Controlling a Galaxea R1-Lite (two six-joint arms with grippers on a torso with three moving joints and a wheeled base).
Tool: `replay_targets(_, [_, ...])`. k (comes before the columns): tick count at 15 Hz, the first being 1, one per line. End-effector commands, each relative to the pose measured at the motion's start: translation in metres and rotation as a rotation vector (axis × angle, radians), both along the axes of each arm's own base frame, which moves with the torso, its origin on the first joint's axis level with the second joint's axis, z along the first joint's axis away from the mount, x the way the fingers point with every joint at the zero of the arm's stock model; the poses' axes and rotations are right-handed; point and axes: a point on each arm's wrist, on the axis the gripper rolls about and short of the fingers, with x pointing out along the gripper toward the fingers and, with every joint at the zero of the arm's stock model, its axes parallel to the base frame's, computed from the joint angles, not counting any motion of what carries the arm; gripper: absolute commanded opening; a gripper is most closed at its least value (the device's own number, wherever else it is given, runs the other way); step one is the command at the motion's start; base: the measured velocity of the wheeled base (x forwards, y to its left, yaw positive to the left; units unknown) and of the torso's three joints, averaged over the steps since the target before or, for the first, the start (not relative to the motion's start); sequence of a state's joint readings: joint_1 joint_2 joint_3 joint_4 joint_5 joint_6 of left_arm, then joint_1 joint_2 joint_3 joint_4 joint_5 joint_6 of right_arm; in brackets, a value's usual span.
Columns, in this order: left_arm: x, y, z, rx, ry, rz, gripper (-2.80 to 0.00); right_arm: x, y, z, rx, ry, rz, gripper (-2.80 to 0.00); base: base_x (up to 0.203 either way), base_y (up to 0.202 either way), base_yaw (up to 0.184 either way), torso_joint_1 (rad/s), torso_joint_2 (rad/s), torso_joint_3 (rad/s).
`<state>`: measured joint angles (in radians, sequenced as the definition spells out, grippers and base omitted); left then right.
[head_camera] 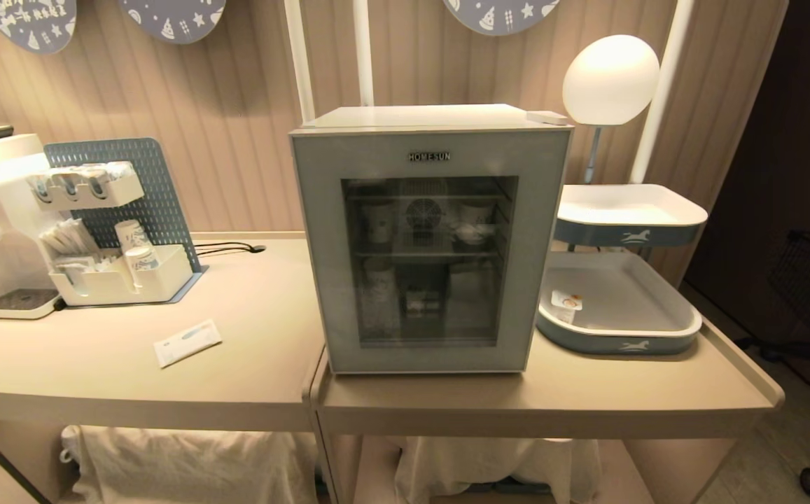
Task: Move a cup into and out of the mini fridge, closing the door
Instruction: Open the freezer door
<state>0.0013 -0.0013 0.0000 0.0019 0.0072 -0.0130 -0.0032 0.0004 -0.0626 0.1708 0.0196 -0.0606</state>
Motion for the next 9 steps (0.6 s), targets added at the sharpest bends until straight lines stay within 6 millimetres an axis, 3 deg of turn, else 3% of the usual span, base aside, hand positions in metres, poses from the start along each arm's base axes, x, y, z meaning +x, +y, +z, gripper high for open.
replay_targets(1, [0.0002, 0.0000, -0.0005, -0.001, 0.004, 0.001, -2.80, 0.0000, 0.0000, 0.0000, -0.001, 0.002, 0.001, -2.80, 0.088, 0.000, 0.000, 0.002, 0.00, 0.000])
replay_targets(9, [-0.0003, 0.0001, 0.0008, 0.013, 0.003, 0.006, -2.80, 0.0001, 0.0000, 0.0000, -0.001, 0.002, 0.001, -2.80, 0.000, 0.000, 0.000, 0.000, 0.00, 0.000])
